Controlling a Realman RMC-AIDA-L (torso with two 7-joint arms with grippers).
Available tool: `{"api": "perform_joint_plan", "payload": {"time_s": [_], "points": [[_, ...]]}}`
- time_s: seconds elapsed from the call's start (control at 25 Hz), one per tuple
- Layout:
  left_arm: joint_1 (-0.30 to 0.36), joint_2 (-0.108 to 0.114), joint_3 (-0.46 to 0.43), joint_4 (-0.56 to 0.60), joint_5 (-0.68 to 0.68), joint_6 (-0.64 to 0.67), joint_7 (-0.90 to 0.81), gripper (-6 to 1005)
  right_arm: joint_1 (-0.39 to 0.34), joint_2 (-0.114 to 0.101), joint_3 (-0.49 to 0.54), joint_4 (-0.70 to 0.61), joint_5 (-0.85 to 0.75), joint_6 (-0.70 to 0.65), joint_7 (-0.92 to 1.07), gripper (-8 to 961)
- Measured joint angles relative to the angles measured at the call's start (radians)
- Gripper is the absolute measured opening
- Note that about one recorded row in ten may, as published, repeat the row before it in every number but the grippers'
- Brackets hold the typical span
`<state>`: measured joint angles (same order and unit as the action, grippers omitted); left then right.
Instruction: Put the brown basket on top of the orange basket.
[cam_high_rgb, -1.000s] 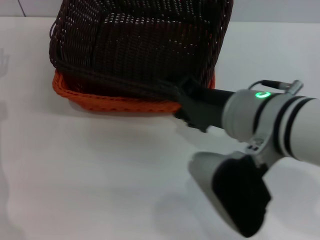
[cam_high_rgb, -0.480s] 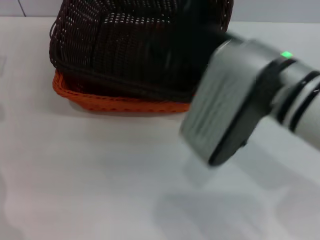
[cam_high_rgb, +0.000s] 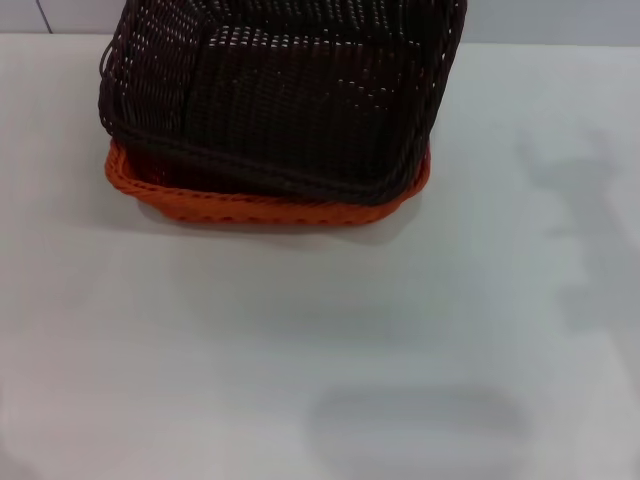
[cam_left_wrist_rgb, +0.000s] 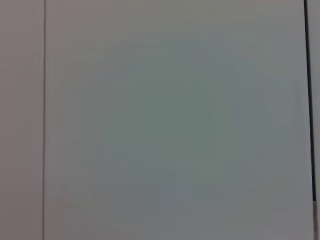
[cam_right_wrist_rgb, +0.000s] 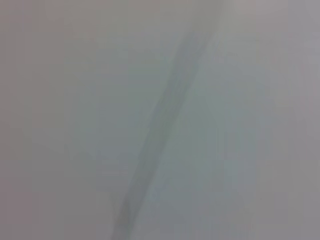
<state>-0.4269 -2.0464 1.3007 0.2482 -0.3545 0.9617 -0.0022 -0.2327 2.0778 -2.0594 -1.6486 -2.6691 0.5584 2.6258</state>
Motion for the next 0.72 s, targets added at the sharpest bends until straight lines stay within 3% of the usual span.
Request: {"api": "perform_joint_plan", "payload": {"time_s": [0.28, 0.32, 0.36, 0.44, 0.6, 0.72], "points": [[0.015, 0.0, 0.002, 0.0, 0.004, 0.026, -0.006, 844, 0.01, -0.003, 0.039, 0.406, 0.076, 0.473, 0.324, 759], [0.055, -0.008, 0.049, 0.008, 0.009, 0.137, -0.028, 844, 0.017, -0.001, 0.03, 0.466, 0.083, 0.551, 0.328, 759], [0.055, -0.008, 0.049, 0.008, 0.009, 0.137, -0.028, 844, 0.027, 0.0, 0.019, 0.526, 0.088, 0.629, 0.328, 759], [0.098, -0.011, 0.149, 0.011, 0.01, 0.238, -0.081, 844, 0.054, 0.002, 0.001, 0.647, 0.106, 0.757, 0.328, 759], [0.114, -0.014, 0.203, -0.005, 0.01, 0.283, -0.074, 844, 0.11, -0.001, -0.062, 0.807, 0.226, 0.877, 0.329, 760], [0.115, -0.014, 0.22, -0.01, 0.01, 0.288, -0.062, 844, 0.133, -0.001, -0.067, 0.857, 0.238, 0.894, 0.329, 760]]}}
